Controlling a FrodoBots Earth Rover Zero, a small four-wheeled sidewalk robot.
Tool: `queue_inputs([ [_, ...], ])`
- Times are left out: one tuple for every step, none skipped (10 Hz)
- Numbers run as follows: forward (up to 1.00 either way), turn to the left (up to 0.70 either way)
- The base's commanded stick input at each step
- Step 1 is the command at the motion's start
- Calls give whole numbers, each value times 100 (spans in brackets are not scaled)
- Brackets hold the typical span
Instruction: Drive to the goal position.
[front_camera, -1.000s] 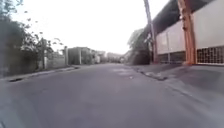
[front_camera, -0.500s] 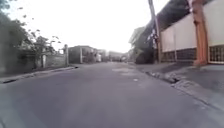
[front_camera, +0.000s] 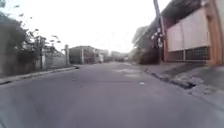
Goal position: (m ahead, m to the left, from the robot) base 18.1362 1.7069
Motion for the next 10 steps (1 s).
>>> queue_inputs([
  [100, -40],
  [100, -40],
  [100, 0],
  [100, 0],
  [100, 0],
  [100, 0],
  [100, 0],
  [100, 0],
  [100, 0],
  [100, -24],
])
